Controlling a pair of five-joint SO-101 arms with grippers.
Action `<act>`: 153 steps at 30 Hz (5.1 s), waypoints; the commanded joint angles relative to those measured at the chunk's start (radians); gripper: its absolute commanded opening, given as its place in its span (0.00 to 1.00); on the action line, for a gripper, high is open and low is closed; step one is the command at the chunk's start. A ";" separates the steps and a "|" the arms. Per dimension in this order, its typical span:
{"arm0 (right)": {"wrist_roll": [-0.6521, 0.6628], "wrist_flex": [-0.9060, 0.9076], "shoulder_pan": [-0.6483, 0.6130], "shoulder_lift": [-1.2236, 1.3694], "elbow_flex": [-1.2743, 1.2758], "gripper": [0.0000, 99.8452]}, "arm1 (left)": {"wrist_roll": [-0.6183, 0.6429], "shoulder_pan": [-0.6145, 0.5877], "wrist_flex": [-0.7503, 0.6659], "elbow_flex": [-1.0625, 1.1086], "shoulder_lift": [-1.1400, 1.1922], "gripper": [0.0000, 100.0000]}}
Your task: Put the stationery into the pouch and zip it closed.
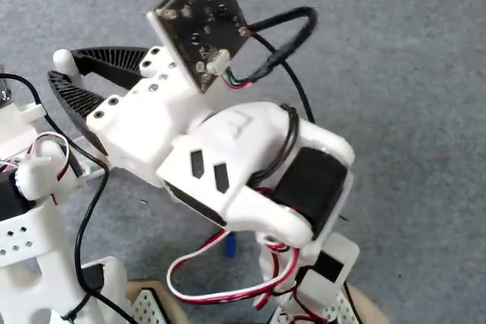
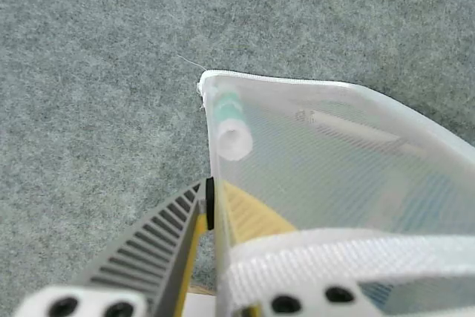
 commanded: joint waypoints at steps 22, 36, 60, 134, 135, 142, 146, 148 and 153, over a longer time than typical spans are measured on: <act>0.008 0.015 0.087 0.090 -0.004 0.01 | 0.005 0.001 -0.017 0.008 -0.003 0.03; 0.009 0.115 0.132 0.148 -0.004 0.01 | 0.005 0.001 -0.020 0.008 -0.003 0.03; 0.008 0.166 0.127 0.150 -0.004 0.27 | 0.005 -0.002 -0.021 0.008 0.005 0.03; -0.002 -0.115 0.459 0.237 1.285 0.28 | 0.006 -0.002 -0.025 0.008 0.008 0.03; -0.002 -0.129 0.446 0.263 1.300 0.28 | 0.006 -0.004 -0.025 0.008 0.008 0.03; -0.002 -0.164 0.347 0.429 1.290 0.28 | 0.006 -0.004 -0.025 0.010 0.008 0.03; -0.002 -0.163 0.316 0.427 1.264 0.28 | 0.006 -0.004 -0.025 0.010 0.008 0.03; -0.002 -0.163 0.304 0.409 1.265 0.28 | 0.006 -0.004 -0.025 0.012 0.008 0.03; -0.002 -0.133 0.292 0.335 1.264 0.28 | 0.006 -0.005 -0.025 0.012 0.008 0.03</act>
